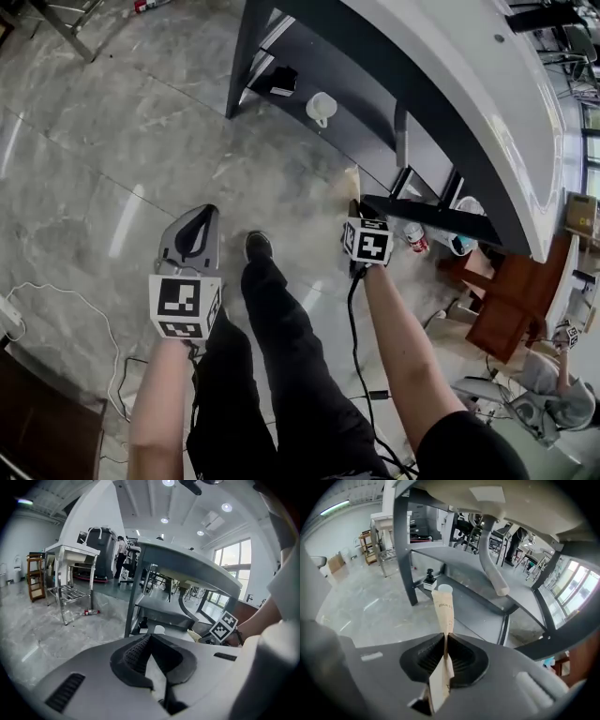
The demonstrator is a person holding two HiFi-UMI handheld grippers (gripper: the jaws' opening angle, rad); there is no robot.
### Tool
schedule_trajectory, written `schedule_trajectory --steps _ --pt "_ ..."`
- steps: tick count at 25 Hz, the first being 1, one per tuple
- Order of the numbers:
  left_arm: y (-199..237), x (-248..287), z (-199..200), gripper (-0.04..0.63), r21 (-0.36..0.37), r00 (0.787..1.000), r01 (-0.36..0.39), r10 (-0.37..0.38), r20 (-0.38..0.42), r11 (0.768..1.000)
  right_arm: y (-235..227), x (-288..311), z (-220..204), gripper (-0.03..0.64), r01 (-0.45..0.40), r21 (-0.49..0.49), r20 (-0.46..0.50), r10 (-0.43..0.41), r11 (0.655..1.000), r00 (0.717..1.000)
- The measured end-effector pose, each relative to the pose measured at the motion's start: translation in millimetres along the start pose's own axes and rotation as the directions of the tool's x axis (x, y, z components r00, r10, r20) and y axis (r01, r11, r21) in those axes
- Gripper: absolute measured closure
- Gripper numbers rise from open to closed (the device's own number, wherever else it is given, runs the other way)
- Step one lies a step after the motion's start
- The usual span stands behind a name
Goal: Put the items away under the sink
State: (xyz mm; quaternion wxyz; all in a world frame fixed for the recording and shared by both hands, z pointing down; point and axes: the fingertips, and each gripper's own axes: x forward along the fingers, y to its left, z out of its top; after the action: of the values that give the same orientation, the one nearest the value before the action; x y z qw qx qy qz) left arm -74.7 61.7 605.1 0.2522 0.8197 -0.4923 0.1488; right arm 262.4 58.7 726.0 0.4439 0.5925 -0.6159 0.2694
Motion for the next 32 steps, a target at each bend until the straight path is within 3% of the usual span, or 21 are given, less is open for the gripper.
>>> schedule_trajectory --steps 5,11,16,22,26,29,32 --pt "16 62 5 0.586 0.041 0.998 0.035 -0.037 0.05 0.999 -23 72 18 0.588 0.063 -0.005 0.019 -0.063 0.998 0.998" --pt "35 129 -22 0.586 0.003 0.997 0.037 -0.037 0.065 0.999 -29 159 25 0.588 0.104 -0.163 -0.002 -0.106 0.981 0.994" --pt "40 177 -56 0.586 0.008 0.998 0.054 -0.054 0.038 0.999 -58 216 33 0.588 0.166 -0.232 -0.004 -0.172 0.958 0.985" --pt "38 221 -90 0.586 0.007 0.997 0.073 -0.073 0.0 0.997 -107 255 51 0.588 0.241 -0.235 -0.002 -0.248 0.942 0.969" --pt "33 236 -96 0.586 0.001 0.996 0.087 -0.087 0.0 0.996 -120 271 61 0.588 0.229 -0.266 0.002 -0.237 0.936 0.972" --pt "35 241 -98 0.586 0.005 0.996 0.087 -0.087 -0.008 0.996 -119 276 62 0.578 0.192 -0.228 -0.033 -0.204 0.955 0.978" --pt "37 239 -100 0.586 -0.007 0.996 0.092 -0.092 -0.018 0.996 -112 276 63 0.503 0.136 -0.222 -0.037 -0.148 0.965 0.988"
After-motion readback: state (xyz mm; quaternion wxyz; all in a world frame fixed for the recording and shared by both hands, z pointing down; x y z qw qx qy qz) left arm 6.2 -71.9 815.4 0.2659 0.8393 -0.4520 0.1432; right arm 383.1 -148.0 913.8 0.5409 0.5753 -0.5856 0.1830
